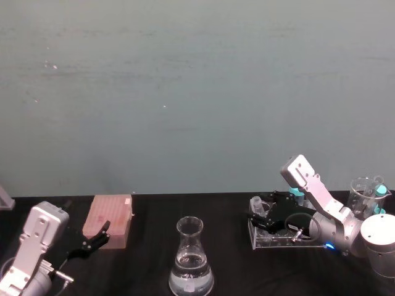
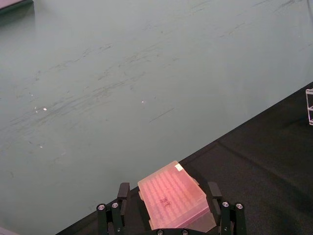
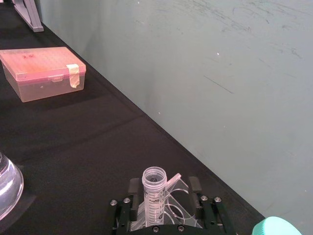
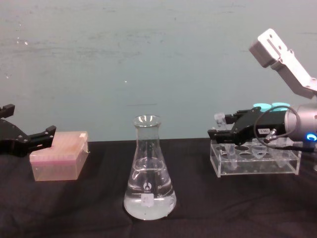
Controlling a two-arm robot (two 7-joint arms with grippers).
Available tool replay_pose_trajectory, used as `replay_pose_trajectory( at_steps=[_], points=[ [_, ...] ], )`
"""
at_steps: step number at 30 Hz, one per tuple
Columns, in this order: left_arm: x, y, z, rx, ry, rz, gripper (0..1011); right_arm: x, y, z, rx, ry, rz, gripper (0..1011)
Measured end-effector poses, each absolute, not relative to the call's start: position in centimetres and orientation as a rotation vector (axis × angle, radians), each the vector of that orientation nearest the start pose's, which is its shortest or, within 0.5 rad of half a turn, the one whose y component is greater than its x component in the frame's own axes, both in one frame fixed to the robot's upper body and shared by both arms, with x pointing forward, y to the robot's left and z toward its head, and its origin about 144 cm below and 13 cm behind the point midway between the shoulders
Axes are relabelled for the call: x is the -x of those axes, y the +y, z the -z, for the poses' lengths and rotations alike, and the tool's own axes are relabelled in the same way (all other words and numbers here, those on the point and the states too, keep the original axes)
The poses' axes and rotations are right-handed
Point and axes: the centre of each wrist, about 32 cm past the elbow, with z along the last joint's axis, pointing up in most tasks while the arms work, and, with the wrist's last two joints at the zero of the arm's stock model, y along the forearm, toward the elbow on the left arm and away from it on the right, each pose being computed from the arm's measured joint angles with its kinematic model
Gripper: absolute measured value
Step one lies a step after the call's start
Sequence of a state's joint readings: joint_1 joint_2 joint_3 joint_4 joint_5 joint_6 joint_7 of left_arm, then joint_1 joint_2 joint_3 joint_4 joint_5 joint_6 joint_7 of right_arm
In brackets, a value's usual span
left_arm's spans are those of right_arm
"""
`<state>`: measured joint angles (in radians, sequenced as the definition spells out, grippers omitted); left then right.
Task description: Pour the liquid from the test tube into the beaker using one hand.
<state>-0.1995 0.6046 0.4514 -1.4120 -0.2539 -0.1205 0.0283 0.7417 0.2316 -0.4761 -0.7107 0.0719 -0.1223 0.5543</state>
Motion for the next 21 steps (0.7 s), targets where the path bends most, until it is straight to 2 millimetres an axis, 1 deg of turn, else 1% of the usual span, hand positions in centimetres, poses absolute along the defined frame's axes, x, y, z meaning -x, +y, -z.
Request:
replay_pose_trajectory(
  at_steps=[1, 2, 6, 9, 11, 13, 15, 21],
  points=[
    [-48.86, 30.97, -113.98, -0.304, -0.285, -1.248, 1000, -63.73, -25.62, -116.69, 0.402, -0.158, 0.815, 604],
    [-48.86, 30.97, -113.98, -0.305, -0.285, -1.248, 1000, -63.72, -25.62, -116.69, 0.402, -0.158, 0.815, 604],
    [-48.86, 30.97, -113.98, -0.304, -0.285, -1.248, 1000, -63.72, -25.63, -116.69, 0.401, -0.158, 0.816, 483],
    [-48.86, 30.97, -113.98, -0.304, -0.285, -1.248, 1000, -63.72, -25.63, -116.69, 0.401, -0.158, 0.816, 365],
    [-48.86, 30.97, -113.98, -0.304, -0.285, -1.248, 1000, -63.72, -25.63, -116.69, 0.401, -0.158, 0.816, 319],
    [-48.86, 30.97, -113.98, -0.304, -0.285, -1.248, 1000, -63.72, -25.63, -116.69, 0.401, -0.158, 0.816, 242],
    [-48.86, 30.97, -113.98, -0.304, -0.285, -1.248, 1000, -63.72, -25.63, -116.69, 0.401, -0.158, 0.815, 217],
    [-48.86, 30.97, -113.98, -0.305, -0.285, -1.248, 1000, -63.72, -25.63, -116.69, 0.401, -0.158, 0.815, 217]
  ],
)
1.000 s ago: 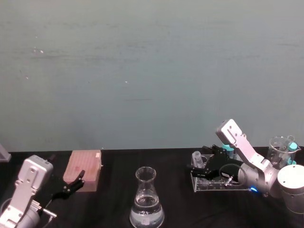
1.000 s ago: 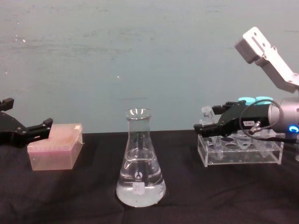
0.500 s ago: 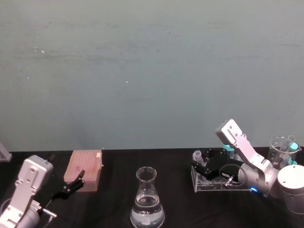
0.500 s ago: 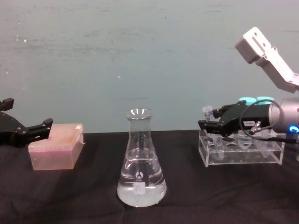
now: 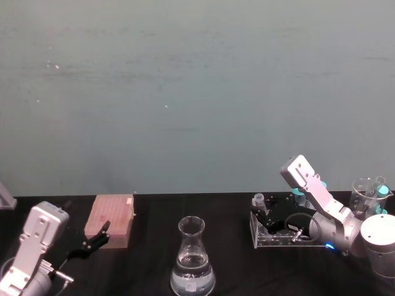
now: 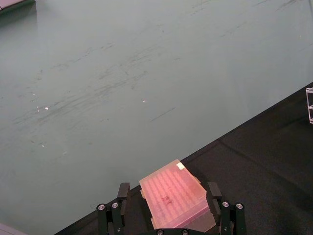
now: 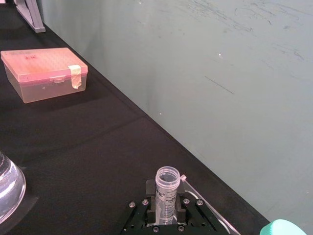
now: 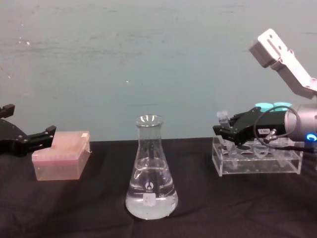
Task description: Pour the liquid from the test tube into the beaker using one hand.
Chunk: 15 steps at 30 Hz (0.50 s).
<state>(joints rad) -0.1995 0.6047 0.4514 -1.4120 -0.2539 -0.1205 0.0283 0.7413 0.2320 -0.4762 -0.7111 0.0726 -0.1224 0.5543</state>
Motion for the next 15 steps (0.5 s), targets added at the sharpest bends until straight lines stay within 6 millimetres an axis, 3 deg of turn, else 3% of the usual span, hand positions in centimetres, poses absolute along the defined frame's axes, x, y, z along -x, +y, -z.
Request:
replay_pose_trajectory(
  at_steps=[15],
  points=[
    [-48.86, 30.97, -113.98, -0.304, -0.285, -1.248, 1000, -63.3, -25.44, -117.36, 0.38, -0.17, 0.81, 216]
  ],
)
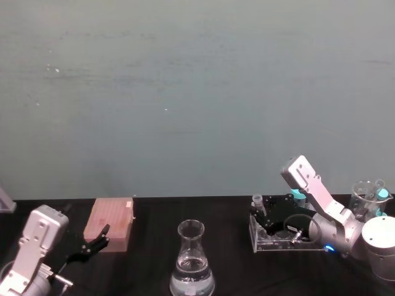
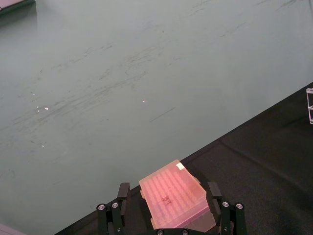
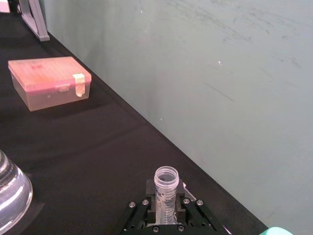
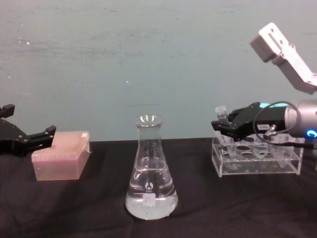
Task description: Pour the liquid from the test tube into the beaker using one hand.
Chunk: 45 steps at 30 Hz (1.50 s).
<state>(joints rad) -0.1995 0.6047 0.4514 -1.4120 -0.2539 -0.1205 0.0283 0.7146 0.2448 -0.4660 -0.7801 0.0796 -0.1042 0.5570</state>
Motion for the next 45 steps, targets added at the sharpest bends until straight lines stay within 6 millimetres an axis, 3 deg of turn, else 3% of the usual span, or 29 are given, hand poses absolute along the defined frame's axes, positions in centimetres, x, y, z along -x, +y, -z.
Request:
replay_pose_trajectory(
  at_steps=[25, 45],
  points=[
    [-48.9, 31.0, -114.0, -0.305, -0.285, -1.248, 1000, -61.8, -25.4, -121.9, 0.247, -0.278, 0.822, 216],
    [-48.9, 31.0, -114.0, -0.304, -0.285, -1.248, 1000, -59.6, -22.6, -121.3, 0.369, -0.579, 0.849, 216]
  ],
)
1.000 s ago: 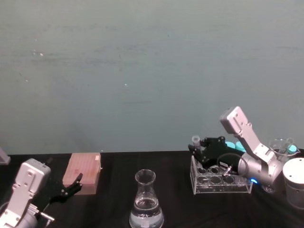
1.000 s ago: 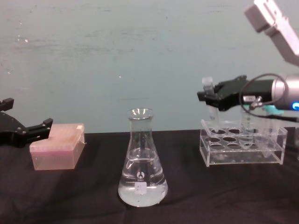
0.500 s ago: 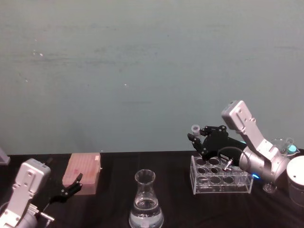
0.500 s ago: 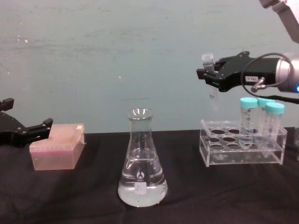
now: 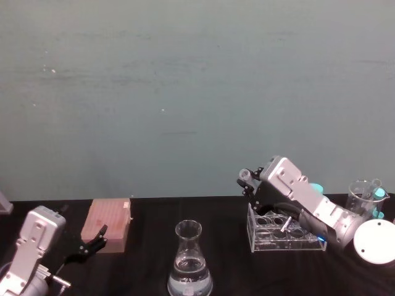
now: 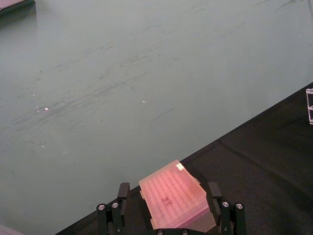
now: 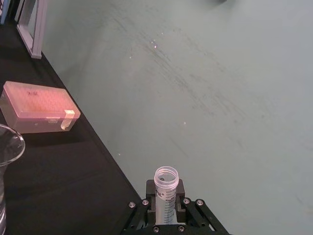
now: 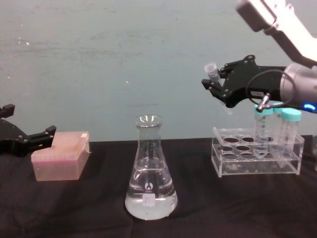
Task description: Pour the liquid from the test tube into the beaker using one hand.
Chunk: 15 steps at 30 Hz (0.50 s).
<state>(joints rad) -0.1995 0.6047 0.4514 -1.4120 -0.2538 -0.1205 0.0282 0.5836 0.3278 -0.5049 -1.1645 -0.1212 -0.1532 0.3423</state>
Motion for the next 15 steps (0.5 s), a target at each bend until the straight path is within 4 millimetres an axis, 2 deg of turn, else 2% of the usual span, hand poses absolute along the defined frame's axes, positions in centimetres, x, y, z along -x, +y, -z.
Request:
replay_pose_trajectory(
  at_steps=[15],
  points=[
    [-48.9, 31.0, -114.0, -0.305, -0.285, -1.248, 1000, -59.2, -20.7, -121.5, 0.383, -0.646, 0.801, 216]
  ],
)
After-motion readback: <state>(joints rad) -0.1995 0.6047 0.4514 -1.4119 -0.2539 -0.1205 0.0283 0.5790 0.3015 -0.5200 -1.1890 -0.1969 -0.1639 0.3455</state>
